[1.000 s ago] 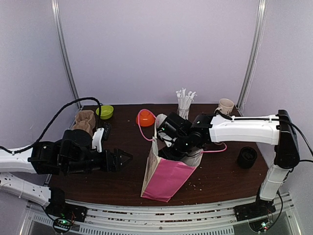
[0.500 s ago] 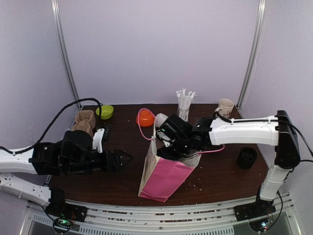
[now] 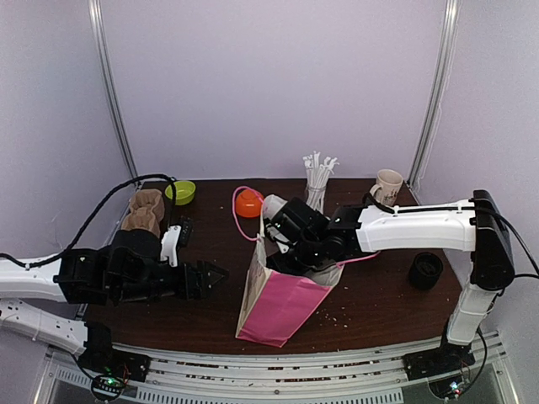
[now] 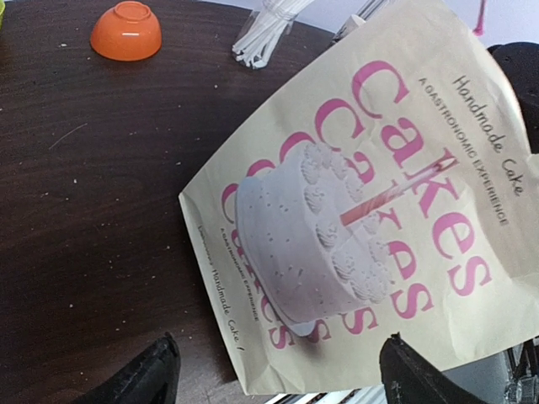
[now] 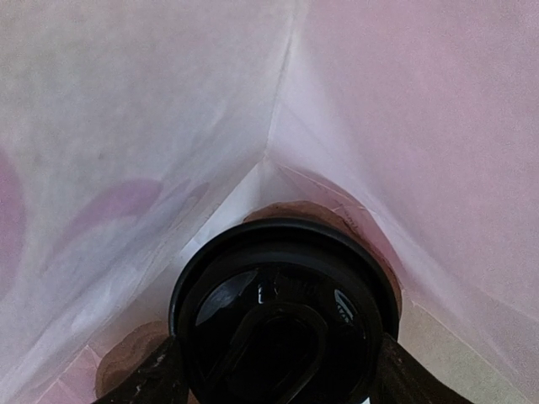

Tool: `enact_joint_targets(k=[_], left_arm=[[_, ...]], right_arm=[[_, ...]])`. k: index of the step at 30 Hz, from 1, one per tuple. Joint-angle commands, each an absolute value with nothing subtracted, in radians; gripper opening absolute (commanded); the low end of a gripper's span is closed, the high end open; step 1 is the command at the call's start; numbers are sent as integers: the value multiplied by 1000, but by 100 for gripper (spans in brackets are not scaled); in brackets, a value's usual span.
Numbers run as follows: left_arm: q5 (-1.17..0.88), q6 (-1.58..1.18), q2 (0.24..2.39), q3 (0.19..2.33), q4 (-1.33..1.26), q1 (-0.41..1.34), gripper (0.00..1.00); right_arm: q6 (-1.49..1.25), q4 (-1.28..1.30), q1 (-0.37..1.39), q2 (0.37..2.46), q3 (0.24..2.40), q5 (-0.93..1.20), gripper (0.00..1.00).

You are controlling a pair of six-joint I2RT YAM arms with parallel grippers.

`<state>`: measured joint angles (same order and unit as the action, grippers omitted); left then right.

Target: Pack the takeout coffee

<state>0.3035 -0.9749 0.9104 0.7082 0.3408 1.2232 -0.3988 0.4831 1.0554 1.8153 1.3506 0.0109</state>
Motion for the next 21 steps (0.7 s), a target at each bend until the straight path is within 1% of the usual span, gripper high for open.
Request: enact_joint_targets(k=[1, 6, 11, 17, 21], left_arm=[[304, -979, 912, 662, 306, 1180, 85], [173, -988, 959, 566, 236, 1039, 83], [-5, -958, 1115, 509, 49, 931, 79], [-126, -899, 1400, 588, -28, 899, 67], [-183, -888, 1496, 607, -75, 891, 59]], right_arm=[[-439, 713, 1082, 1960, 1272, 130, 40], [-463, 702, 1082, 1950, 1307, 159, 39], [-500, 670, 1083, 1936, 1323, 198, 39], [-513, 675, 1082, 1950, 1365, 212, 39], [-515, 682, 1082, 1954, 1381, 215, 39]])
